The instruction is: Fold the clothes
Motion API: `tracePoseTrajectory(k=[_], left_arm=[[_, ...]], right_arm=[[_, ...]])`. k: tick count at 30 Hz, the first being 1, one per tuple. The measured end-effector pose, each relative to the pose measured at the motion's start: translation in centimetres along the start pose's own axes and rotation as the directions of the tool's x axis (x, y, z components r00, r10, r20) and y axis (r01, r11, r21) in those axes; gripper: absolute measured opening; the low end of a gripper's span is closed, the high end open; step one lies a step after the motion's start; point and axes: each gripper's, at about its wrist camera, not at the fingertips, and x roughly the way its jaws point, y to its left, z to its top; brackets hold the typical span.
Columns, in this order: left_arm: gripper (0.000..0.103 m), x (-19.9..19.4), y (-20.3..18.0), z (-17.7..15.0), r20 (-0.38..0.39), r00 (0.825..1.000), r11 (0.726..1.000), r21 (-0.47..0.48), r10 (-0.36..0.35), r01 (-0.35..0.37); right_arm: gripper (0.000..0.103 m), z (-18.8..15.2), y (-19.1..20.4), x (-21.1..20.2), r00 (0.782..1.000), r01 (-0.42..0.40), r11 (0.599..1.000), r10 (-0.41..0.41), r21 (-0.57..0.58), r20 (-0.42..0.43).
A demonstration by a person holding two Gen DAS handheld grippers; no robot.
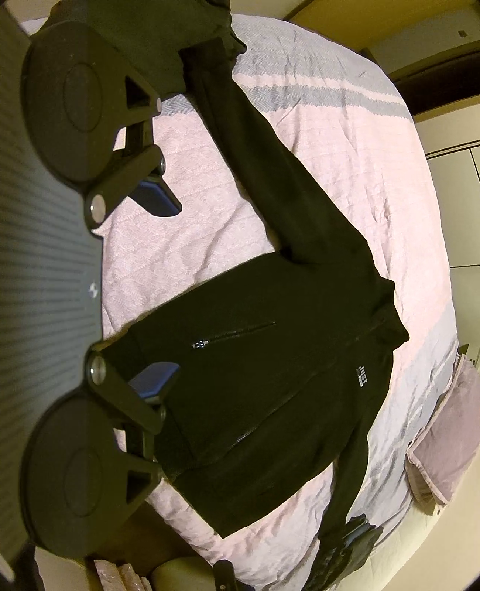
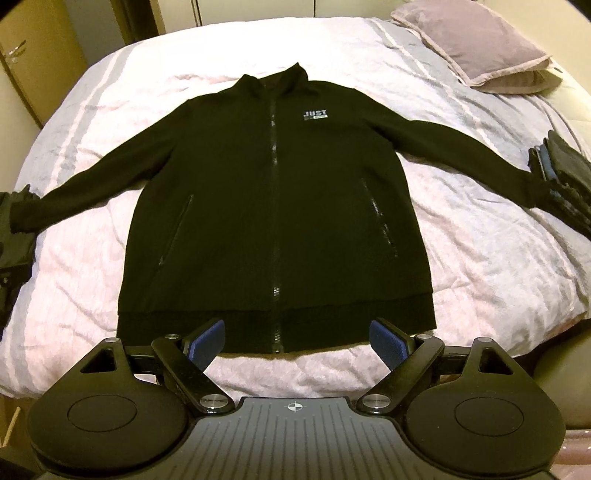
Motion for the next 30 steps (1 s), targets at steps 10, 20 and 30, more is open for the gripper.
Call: tracePoseTrajectory(k=[10,20,30], left_arm=[[0.083,0.2,0.2,-0.5,-0.018,1.0,1.0,-0.001,-0.005,0.005],[0.083,0.0,0.6,-0.8,-0.019,1.0,1.0,-0.01,-0.004,0.004],[0.083,0.0,0.3,-0.6,-0.018,1.0,1.0,-0.017,0.002,-0.002]], right_arm=[[0.088,-0.7,1.3,1.0,0.999,-0.015,1.0,0.014,-0.023,-0.036],[0.088,-0.7,2.3,1.5,0.998,-0.032,0.998,0.029,-0.048,-0.054],[0.088,-0.3,2.1,1.6,0.998,-0.037,0.998,0.034,-0.059,-0.055]])
